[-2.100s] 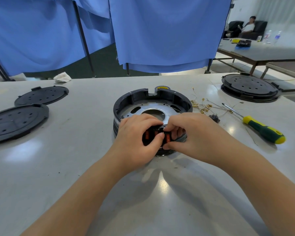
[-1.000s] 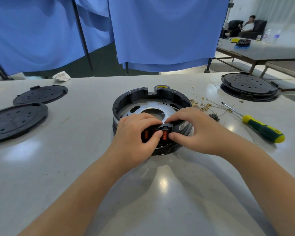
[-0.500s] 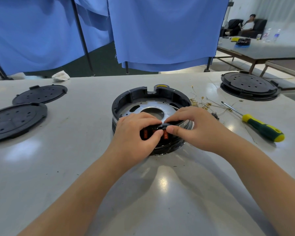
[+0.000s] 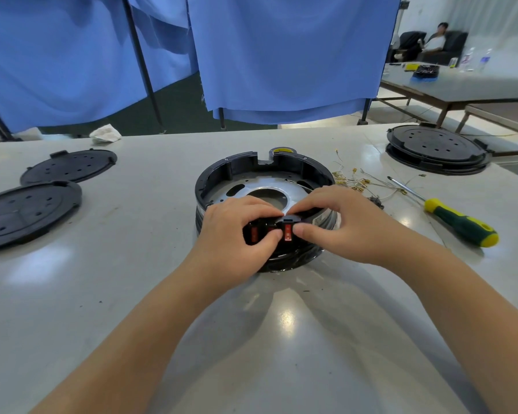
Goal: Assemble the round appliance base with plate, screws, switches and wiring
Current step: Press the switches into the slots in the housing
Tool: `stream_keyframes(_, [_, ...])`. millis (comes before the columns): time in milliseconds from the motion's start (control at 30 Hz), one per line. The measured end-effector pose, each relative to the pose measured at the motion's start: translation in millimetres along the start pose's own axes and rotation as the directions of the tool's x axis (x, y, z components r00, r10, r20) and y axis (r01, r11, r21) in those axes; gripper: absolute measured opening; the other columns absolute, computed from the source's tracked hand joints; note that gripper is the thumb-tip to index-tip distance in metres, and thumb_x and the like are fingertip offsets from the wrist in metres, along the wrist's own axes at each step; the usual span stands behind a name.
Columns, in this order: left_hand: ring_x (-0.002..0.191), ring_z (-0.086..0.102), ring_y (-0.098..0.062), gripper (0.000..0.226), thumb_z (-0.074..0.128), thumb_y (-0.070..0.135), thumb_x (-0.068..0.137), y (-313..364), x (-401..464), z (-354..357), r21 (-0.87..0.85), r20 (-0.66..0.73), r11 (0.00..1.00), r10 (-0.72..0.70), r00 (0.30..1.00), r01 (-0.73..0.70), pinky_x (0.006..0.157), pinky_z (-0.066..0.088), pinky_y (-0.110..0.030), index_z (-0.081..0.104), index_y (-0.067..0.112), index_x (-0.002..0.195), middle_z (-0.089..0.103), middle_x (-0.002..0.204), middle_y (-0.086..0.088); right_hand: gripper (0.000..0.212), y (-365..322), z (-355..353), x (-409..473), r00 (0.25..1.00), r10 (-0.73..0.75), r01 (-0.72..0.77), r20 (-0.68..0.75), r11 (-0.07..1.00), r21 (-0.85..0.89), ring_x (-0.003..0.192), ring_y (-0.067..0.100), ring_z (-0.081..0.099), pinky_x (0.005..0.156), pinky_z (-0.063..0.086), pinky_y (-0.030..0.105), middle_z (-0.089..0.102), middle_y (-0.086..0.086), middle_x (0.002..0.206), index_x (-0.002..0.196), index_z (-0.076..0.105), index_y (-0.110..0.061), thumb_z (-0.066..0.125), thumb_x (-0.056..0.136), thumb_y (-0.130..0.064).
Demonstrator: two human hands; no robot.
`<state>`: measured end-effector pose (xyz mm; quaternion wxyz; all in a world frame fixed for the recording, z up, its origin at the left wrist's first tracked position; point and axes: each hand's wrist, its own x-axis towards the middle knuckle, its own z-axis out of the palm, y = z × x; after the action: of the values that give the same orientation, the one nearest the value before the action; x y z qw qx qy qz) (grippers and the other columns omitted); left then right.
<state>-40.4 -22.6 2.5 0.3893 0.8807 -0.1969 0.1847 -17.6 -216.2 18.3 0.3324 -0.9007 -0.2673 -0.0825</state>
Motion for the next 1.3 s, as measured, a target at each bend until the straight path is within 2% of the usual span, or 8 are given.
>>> stream_keyframes(167, [0.103,0.062,-0.017,0.036,0.068,0.033,0.069,0.0,-1.3,-0.1,0.133,0.043,0.99,0.041,0.998,-0.047,0.092,0.044,-0.049,0.07,0.02,0.102,0.067,0.103,0.01,0.031,1.4,-0.9,-1.1,0.999,-0.025,0.026,0.023,0.997,-0.07,0.1,0.005,0.054,0.091,0.042,0.028,0.064,-0.015,0.096,0.103,0.068,-0.032,0.074,0.072,-0.037])
stream_keyframes(500, [0.091,0.06,-0.018,0.032,0.062,0.029,0.068,3.4,-3.2,6.9,0.13,-0.044,0.991,-0.02,0.999,0.025,0.091,0.042,-0.047,0.07,0.024,0.098,0.068,0.09,0.012,0.022,1.8,5.3,-1.2,0.999,-0.034,0.031,-0.037,0.995,-0.098,0.094,0.004,0.051,0.085,0.043,0.028,0.061,-0.021,0.089,0.091,0.06,-0.041,0.07,0.072,-0.035])
stream_keyframes(633, [0.092,0.06,-0.017,0.03,0.064,0.032,0.071,-1.0,-2.8,6.1,0.149,-0.023,0.989,0.006,1.0,-0.003,0.091,0.042,-0.046,0.07,0.024,0.099,0.068,0.093,0.013,0.02,3.3,4.5,-1.3,0.999,-0.035,0.031,-0.04,0.995,-0.097,0.095,0.004,0.053,0.086,0.045,0.028,0.063,-0.018,0.089,0.093,0.066,-0.034,0.068,0.074,-0.036])
stream_keyframes(767, [0.093,0.061,-0.012,0.025,0.062,0.037,0.08,-4.5,-2.9,4.9,0.139,-0.02,0.989,0.046,0.999,-0.043,0.092,0.042,-0.043,0.072,0.025,0.098,0.068,0.093,0.016,0.03,0.9,3.3,-2.2,0.998,-0.034,0.03,-0.052,0.995,-0.092,0.094,0.003,0.055,0.086,0.046,0.03,0.065,-0.017,0.09,0.098,0.069,-0.031,0.057,0.079,-0.051])
stream_keyframes(900, [0.093,0.061,-0.008,0.024,0.058,0.041,0.085,-4.0,-1.7,5.1,0.142,-0.035,0.989,0.043,0.998,-0.038,0.093,0.04,-0.04,0.075,0.028,0.096,0.07,0.092,0.017,0.027,-2.2,5.0,-1.7,0.997,-0.042,0.034,-0.069,0.993,-0.112,0.093,0.008,0.057,0.086,0.047,0.035,0.067,-0.015,0.088,0.096,0.071,-0.028,0.057,0.084,-0.047])
stream_keyframes(1100, [0.091,0.065,-0.014,0.025,0.06,0.037,0.083,-2.2,-0.9,5.1,0.089,-0.065,0.996,0.022,0.998,-0.017,0.088,0.047,-0.045,0.078,0.024,0.095,0.073,0.09,0.012,0.026,-5.4,6.0,-1.5,0.996,-0.034,0.024,-0.087,0.993,-0.117,0.091,0.008,0.058,0.084,0.048,0.035,0.068,-0.014,0.086,0.093,0.074,-0.029,0.057,0.084,-0.046])
stream_keyframes(1200, [0.085,0.065,-0.012,0.023,0.059,0.033,0.083,1.2,-0.4,5.1,0.099,-0.061,0.994,0.04,0.997,-0.034,0.082,0.048,-0.042,0.079,0.024,0.091,0.074,0.084,0.012,0.025,-6.7,5.9,-0.8,0.996,-0.035,0.023,-0.087,0.991,-0.129,0.088,0.01,0.059,0.081,0.048,0.037,0.068,-0.012,0.082,0.089,0.075,-0.031,0.056,0.084,-0.046])
stream_keyframes(1300, [0.084,0.064,-0.008,0.021,0.059,0.034,0.084,-0.2,1.5,1.2,0.093,-0.014,0.994,0.06,0.998,-0.059,0.078,0.048,-0.033,0.078,0.027,0.091,0.073,0.081,0.015,0.023,-6.2,4.7,-0.6,0.996,-0.05,0.039,-0.079,0.99,-0.133,0.087,0.01,0.059,0.081,0.048,0.037,0.068,-0.011,0.083,0.091,0.075,-0.029,0.058,0.085,-0.044])
